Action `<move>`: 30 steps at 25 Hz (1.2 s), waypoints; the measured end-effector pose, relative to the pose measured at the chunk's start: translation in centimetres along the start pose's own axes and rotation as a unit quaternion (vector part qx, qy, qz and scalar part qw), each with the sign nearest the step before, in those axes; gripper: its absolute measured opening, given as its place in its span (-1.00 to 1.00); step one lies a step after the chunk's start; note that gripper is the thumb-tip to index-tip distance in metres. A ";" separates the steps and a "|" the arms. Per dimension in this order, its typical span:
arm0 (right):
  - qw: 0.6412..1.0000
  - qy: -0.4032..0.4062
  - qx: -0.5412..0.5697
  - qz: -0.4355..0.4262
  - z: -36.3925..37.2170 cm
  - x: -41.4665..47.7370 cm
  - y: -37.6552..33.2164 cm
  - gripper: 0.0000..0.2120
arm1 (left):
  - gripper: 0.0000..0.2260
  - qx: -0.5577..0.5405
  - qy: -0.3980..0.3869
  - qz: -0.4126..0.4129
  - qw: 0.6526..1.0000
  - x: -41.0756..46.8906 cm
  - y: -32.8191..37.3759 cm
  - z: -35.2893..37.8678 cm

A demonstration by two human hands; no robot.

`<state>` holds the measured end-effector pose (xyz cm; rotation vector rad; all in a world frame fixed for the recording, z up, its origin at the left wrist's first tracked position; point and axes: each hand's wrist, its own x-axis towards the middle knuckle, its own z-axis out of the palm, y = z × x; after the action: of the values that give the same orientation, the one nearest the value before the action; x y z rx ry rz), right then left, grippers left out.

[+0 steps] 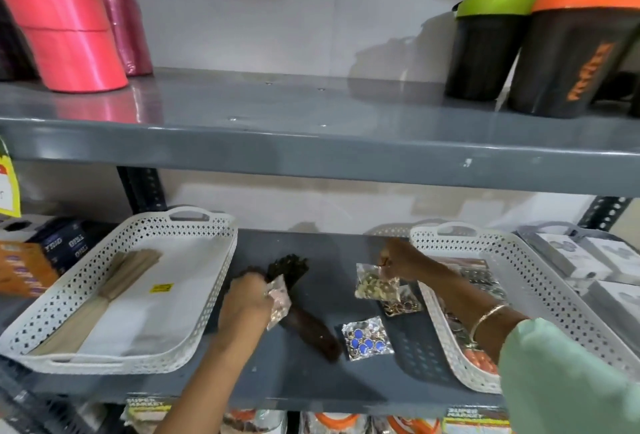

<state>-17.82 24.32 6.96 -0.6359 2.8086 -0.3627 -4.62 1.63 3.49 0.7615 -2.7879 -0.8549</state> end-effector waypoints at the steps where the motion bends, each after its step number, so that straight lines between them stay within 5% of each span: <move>1: 0.999 -0.031 -0.012 0.006 -0.3 -1.1 0.8 -0.85 | -0.85 -0.033 -0.004 0.028 0.999 0.3 1.4 0.2; 6: 0.991 -0.104 -0.086 -0.003 2.0 -4.8 3.2 -0.74 | -0.81 -0.076 -0.120 0.085 0.986 2.7 7.0 6.9; 12: 0.978 -0.100 -0.182 0.028 5.0 -4.6 3.6 -0.63 | -0.61 -0.072 -0.110 0.047 0.990 4.3 8.2 12.4; 16: 0.975 -0.060 -0.209 0.046 6.0 -4.3 3.5 -0.52 | -0.87 -0.070 -0.145 0.080 0.984 4.1 8.4 12.1; 19: 0.986 -0.028 -0.161 0.024 5.0 -4.2 2.3 -0.65 | -0.69 -0.099 -0.099 0.097 0.985 3.5 7.1 10.3; 24: 0.990 0.085 0.113 -0.004 5.1 -1.6 -4.3 -0.76 | -0.85 -0.168 0.051 0.067 0.982 2.1 2.0 4.7; 30: 0.984 0.032 0.174 0.018 10.9 3.8 -13.4 -0.83 | -0.89 0.002 0.070 0.009 0.998 1.2 -4.2 1.3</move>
<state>-12.85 8.83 -0.10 -0.5005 2.7113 -0.8552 -4.21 -1.31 0.07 0.7650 -2.6697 -0.7631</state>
